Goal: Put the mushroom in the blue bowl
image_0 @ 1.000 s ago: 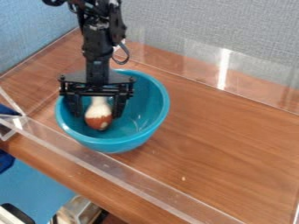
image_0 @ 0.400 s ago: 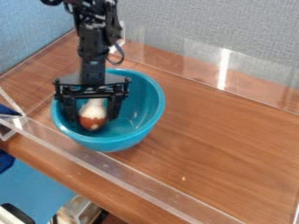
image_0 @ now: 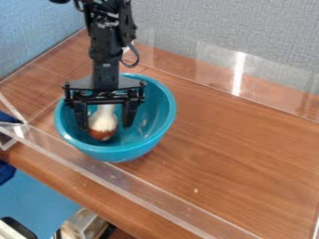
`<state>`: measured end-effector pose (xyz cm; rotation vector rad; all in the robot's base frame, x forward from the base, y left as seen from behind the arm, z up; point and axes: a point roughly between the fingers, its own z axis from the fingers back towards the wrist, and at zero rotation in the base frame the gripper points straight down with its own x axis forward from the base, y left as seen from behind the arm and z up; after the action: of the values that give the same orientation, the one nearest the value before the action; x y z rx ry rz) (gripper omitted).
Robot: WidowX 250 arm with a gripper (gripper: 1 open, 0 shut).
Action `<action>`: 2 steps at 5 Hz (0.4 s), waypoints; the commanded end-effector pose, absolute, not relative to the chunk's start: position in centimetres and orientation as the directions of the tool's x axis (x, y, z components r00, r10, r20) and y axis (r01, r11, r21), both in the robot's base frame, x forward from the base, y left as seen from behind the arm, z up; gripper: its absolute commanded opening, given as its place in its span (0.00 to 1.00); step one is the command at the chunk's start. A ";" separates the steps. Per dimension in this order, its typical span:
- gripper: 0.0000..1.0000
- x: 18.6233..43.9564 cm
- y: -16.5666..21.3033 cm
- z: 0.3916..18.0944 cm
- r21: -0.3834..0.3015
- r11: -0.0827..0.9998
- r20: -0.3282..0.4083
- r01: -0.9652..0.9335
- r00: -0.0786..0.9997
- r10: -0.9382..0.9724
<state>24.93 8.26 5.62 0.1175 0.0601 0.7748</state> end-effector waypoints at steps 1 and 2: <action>1.00 26.0 7.7 8.0 0.089 0.719 0.050 -0.689 0.724 0.688; 1.00 26.1 7.0 9.3 0.085 0.723 0.050 -0.686 0.727 0.684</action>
<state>25.26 6.97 7.55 0.1138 0.0542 0.7559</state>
